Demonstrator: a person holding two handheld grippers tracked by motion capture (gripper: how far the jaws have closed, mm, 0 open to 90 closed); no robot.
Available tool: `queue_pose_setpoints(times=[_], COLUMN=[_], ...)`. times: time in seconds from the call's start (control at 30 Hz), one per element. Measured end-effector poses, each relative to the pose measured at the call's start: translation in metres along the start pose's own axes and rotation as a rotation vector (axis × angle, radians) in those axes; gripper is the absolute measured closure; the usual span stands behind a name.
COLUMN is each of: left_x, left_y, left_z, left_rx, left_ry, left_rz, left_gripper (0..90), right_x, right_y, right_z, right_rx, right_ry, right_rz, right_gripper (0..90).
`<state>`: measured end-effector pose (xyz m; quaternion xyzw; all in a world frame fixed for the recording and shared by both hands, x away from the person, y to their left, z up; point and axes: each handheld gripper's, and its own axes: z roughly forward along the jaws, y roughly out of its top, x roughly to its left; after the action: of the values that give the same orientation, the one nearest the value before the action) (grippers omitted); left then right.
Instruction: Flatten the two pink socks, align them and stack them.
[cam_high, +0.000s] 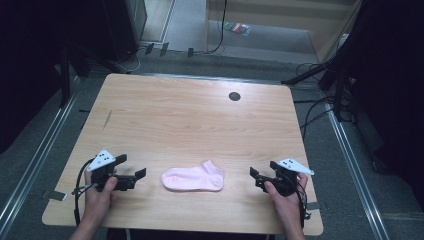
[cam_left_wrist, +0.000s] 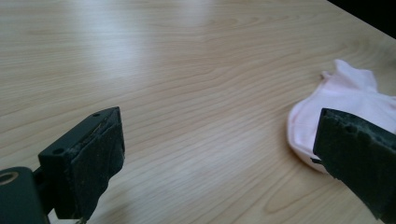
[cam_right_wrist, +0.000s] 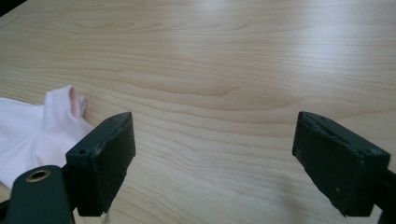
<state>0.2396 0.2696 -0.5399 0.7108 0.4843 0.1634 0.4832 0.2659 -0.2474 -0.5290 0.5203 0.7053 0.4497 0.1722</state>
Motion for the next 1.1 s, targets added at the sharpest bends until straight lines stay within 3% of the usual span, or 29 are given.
queue_pose_setpoints(times=[0.2, 0.57, 1.1], left_x=[0.015, 0.042, 0.076], left_y=[-0.004, -0.014, -0.035], left_z=[-0.01, -0.036, -0.078], left_rx=[0.025, 0.012, -0.041], left_ry=[0.08, 0.132, 0.24], left_rz=[0.019, -0.038, -0.096], left_gripper=[2.0, 0.0, 0.0], right_x=[-0.018, -0.046, -0.061], right_y=[-0.008, -0.023, -0.041], right_z=[-0.011, -0.035, -0.06], right_rx=[0.002, -0.006, 0.006], right_ry=[-0.022, -0.113, -0.114], right_rz=[0.022, 0.05, 0.04], right_gripper=[13.5, 12.4, 13.1])
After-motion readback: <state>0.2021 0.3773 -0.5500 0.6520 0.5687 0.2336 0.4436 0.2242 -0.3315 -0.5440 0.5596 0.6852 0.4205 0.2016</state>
